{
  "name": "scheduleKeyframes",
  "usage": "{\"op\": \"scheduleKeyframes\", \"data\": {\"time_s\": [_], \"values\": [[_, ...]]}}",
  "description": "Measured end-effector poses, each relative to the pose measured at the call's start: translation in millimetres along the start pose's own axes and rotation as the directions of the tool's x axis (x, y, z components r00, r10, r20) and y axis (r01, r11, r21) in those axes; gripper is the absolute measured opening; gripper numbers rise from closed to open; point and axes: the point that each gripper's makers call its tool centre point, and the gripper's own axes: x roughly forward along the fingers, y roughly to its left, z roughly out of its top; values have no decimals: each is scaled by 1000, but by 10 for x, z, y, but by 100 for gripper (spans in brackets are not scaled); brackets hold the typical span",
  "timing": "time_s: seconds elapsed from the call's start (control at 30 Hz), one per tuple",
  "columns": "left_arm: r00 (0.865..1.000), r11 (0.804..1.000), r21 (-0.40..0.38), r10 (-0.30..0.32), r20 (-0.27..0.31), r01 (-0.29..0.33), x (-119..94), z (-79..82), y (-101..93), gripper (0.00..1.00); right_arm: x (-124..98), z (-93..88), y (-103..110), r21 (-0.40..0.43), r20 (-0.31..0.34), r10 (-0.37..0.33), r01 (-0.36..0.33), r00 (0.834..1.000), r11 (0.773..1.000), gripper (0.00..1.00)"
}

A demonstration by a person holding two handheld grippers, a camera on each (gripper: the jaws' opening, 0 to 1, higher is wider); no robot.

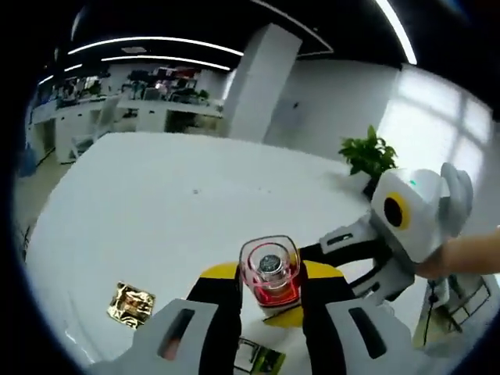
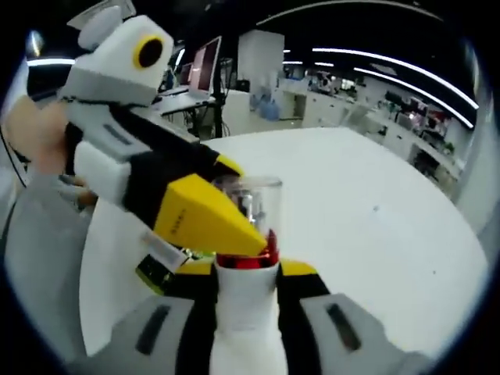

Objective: Arrange the skincare products in the storage area until every visible bottle or jar stands upright without overlapping.

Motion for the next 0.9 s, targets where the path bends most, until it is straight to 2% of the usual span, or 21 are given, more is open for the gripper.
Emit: {"op": "scheduleKeyframes", "data": {"time_s": [0.2, 0.4, 0.57, 0.73, 0.9], "values": [[996, 987, 141, -79, -34, 83, 65, 19, -201, 25, -143, -57, -19, 43, 29, -14, 13, 999, 999, 29], [986, 955, 248, -149, -75, 163, 85, 0, -364, 25, -250, -113, 1, 59, 27, -11, 10, 1000, 998, 29], [974, 926, 305, -198, -110, 223, 77, -25, -433, 24, -313, -139, 30, 88, 26, 14, -17, 1000, 996, 30], [962, 900, 345, -230, -146, 267, 77, -40, -477, 24, -369, -120, 58, 58, 24, 52, -53, 998, 997, 30], [948, 871, 376, -270, -169, 315, 72, -59, -533, 24, -445, -45, 77, -11, 22, 108, -108, 994, 994, 31]]}}
